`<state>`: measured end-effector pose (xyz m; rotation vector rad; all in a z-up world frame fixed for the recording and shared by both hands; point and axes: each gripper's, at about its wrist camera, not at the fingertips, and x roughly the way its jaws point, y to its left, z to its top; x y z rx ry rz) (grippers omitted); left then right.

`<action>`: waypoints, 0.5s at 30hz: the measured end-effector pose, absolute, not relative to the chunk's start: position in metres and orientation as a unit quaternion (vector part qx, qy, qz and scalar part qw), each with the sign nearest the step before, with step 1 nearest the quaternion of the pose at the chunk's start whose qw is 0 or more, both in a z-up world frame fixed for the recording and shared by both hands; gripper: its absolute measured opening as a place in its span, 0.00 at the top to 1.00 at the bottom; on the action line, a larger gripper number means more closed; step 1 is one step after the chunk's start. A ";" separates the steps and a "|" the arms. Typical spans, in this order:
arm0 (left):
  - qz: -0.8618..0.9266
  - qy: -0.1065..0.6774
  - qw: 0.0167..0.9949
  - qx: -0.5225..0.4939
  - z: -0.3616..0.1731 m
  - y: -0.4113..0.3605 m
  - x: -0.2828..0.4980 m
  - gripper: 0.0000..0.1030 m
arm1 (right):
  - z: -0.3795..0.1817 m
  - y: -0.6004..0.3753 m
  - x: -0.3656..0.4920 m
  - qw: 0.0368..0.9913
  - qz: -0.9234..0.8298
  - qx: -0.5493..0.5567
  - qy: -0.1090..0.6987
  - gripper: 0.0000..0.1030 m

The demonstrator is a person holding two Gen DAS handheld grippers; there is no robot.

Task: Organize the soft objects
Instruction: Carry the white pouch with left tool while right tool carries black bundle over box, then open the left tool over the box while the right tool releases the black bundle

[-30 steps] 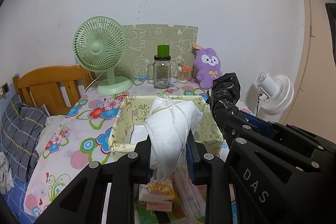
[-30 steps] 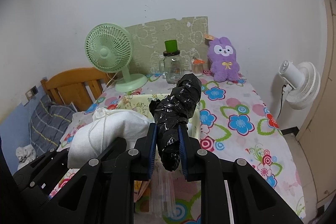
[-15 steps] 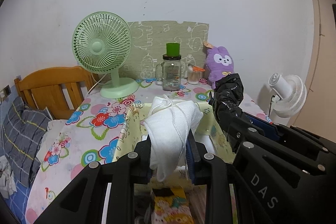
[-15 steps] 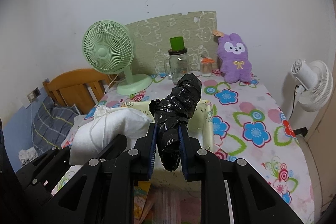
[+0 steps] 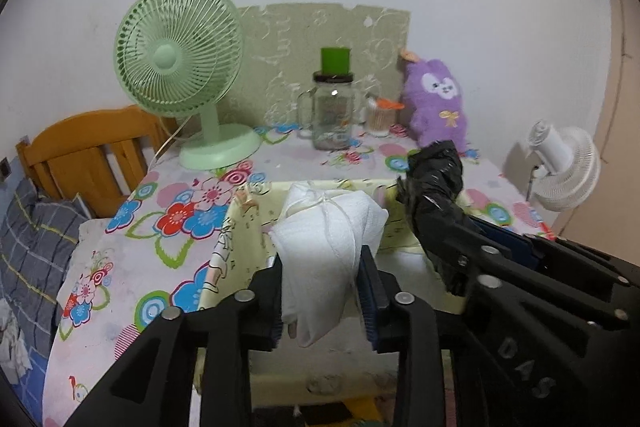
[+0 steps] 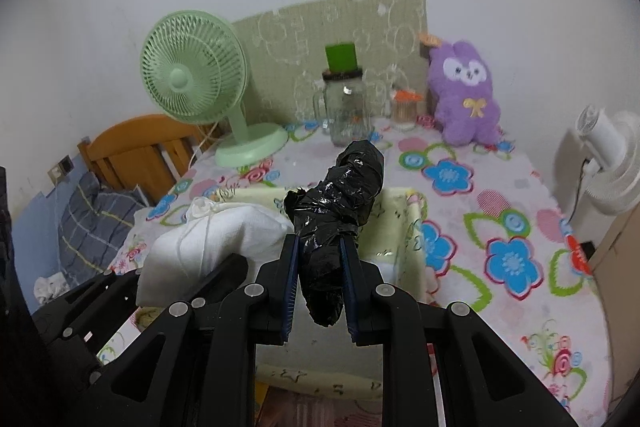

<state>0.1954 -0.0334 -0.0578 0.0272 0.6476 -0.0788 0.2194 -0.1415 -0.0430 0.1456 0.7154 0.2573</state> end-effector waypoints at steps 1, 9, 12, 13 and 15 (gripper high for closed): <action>-0.036 0.326 0.945 0.013 -0.062 -0.032 0.199 0.69 | -0.048 -0.142 0.223 0.922 0.130 0.077 0.356 0.78; -0.023 0.363 0.931 -0.004 -0.076 -0.024 0.216 0.36 | -0.063 -0.140 0.239 0.917 0.128 0.081 0.369 0.77; -0.030 0.363 0.931 0.009 -0.077 -0.032 0.214 0.23 | -0.065 -0.137 0.242 0.917 0.126 0.070 0.371 0.72; -0.034 0.364 0.931 0.013 -0.077 -0.035 0.214 0.18 | -0.066 -0.136 0.243 0.917 0.127 0.065 0.373 0.69; -0.032 0.359 0.932 0.022 -0.077 -0.038 0.212 0.16 | -0.066 -0.134 0.242 0.917 0.133 0.061 0.372 0.46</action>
